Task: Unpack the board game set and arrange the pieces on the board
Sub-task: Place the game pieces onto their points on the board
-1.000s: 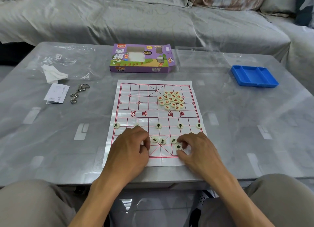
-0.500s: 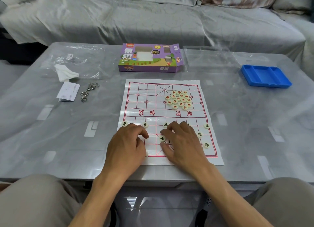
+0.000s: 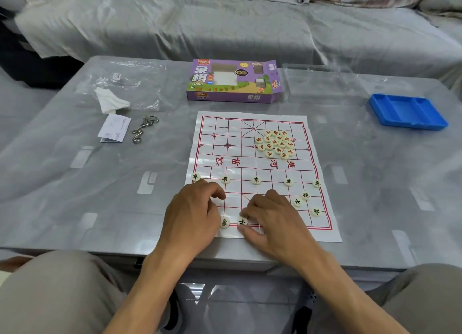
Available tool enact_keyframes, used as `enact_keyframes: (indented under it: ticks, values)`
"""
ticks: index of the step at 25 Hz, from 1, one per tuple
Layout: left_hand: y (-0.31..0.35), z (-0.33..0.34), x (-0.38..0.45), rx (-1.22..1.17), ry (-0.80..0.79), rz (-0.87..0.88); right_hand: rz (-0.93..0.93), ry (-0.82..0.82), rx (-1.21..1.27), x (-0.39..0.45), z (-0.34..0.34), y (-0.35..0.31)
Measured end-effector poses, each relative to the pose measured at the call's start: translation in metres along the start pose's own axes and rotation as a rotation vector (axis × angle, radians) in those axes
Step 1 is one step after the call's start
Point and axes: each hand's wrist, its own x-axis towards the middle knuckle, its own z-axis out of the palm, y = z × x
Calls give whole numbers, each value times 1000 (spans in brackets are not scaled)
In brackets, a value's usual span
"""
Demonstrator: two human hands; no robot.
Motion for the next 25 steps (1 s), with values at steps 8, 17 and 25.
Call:
enact_keyframes:
  ticks: [8, 17, 25]
  values:
    - [4, 3, -1, 12, -43, 27, -22, -3, 38, -4, -2, -1]
    - [4, 18, 0, 73, -226, 166, 580, 77, 77, -27, -62, 74]
    - [3, 20, 3, 88, -240, 141, 600, -32, 63, -26, -57, 75]
